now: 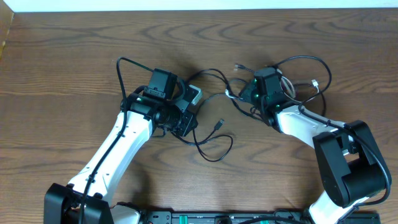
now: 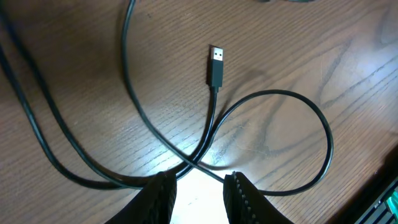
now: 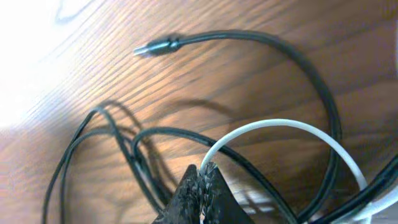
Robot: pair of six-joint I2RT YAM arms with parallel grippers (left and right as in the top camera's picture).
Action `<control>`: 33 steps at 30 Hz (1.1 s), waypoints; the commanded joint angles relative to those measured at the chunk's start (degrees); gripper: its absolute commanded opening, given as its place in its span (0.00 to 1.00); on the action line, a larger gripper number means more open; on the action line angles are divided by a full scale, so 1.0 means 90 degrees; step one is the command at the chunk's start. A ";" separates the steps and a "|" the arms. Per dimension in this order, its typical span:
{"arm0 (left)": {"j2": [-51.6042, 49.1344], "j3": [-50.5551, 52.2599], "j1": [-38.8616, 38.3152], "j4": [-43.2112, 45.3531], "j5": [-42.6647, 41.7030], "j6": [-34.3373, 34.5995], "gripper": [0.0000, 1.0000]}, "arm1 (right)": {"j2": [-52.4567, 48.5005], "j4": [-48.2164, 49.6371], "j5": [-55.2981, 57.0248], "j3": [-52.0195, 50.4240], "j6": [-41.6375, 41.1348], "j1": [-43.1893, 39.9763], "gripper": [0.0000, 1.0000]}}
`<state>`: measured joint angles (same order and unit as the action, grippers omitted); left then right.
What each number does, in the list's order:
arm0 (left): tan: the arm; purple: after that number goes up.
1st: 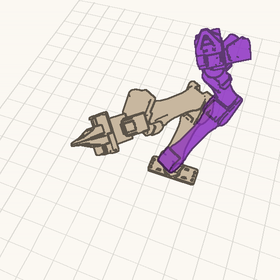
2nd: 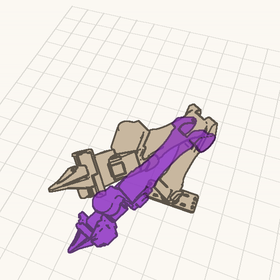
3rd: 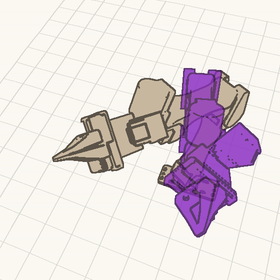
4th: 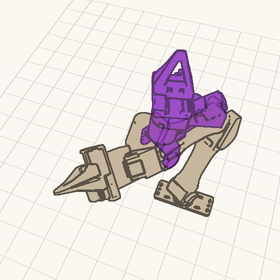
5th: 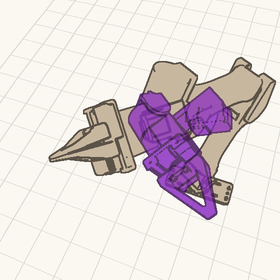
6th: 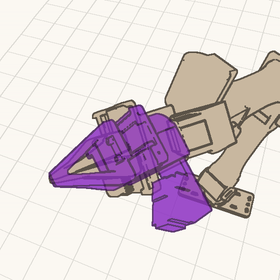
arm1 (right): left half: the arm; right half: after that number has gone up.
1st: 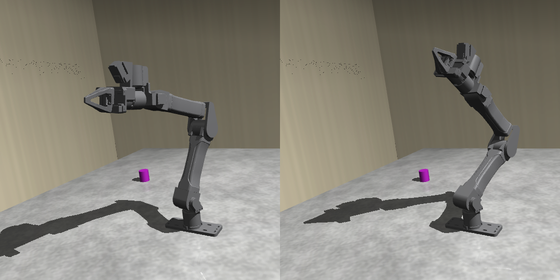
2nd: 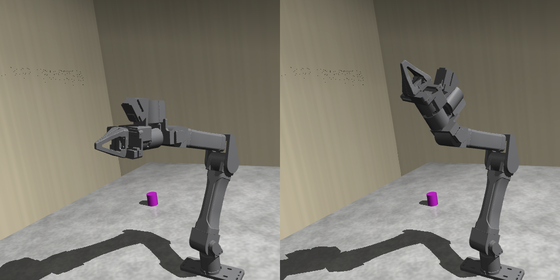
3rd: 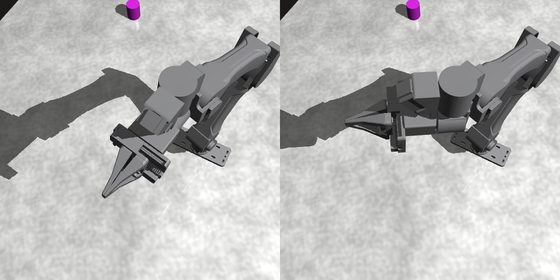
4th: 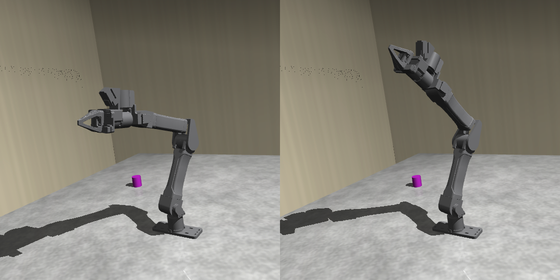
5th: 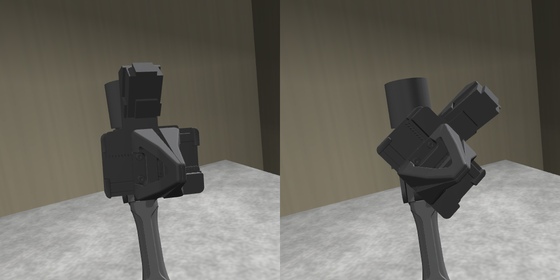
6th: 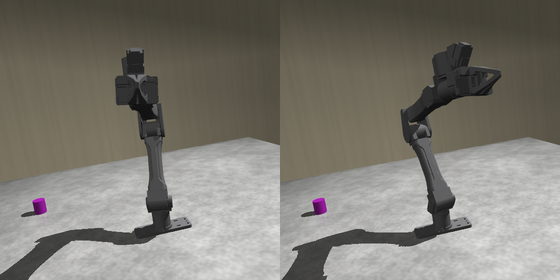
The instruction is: Untangle cables
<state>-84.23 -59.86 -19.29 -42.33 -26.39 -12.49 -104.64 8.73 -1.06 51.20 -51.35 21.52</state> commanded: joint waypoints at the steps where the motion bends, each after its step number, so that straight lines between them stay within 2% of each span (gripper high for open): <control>1: 0.0036 0.0007 -0.0010 -0.0034 0.0058 -0.0085 0.31 | -0.0075 0.0051 -0.1001 0.0352 0.0512 0.0036 0.02; 9: 0.0036 0.0007 -0.0010 -0.0032 0.0058 -0.0085 0.31 | 0.0296 0.0053 -0.1705 0.0648 0.0984 0.0039 0.01; 17: 0.0036 0.0007 -0.0010 -0.0029 0.0058 -0.0087 0.31 | 0.1535 -0.0257 -0.1851 0.0658 0.1518 0.0129 0.01; 19: 0.0036 0.0007 -0.0010 -0.0024 0.0058 -0.0087 0.31 | 0.1936 -0.0398 -0.1673 0.0658 0.1753 0.0194 0.01; 22: 0.0036 0.0007 -0.0010 -0.0024 0.0058 -0.0087 0.31 | 0.2234 -0.0799 -0.0724 0.0658 0.1938 0.0255 0.04; 23: 0.0036 0.0007 -0.0010 -0.0024 0.0058 -0.0087 0.31 | 0.2244 -0.0933 -0.0381 0.0658 0.1938 0.0272 0.15; 24: 0.0036 0.0007 -0.0010 -0.0024 0.0058 -0.0085 0.31 | 0.2237 -0.1090 -0.0053 0.0658 0.1936 0.0282 0.32; 27: 0.0036 0.0007 -0.0010 -0.0029 0.0058 -0.0085 0.31 | 0.2052 -0.1501 0.0396 0.0656 0.1933 0.0287 0.72; 29: 0.0036 0.0007 -0.0010 -0.0027 0.0058 -0.0085 0.31 | 0.1848 -0.1569 0.0461 0.0656 0.1933 0.0282 0.81; 31: 0.0036 0.0007 -0.0010 -0.0029 0.0058 -0.0085 0.31 | 0.1634 -0.1508 0.0459 0.0656 0.1897 0.0274 0.99; 33: 0.0036 0.0007 -0.0010 -0.0032 0.0058 -0.0085 0.31 | 0.1430 -0.1328 0.0461 0.0656 0.1630 0.0274 0.99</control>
<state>-84.20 -59.86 -19.29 -42.30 -26.39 -12.49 -89.08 -4.34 -0.12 56.93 -35.09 23.92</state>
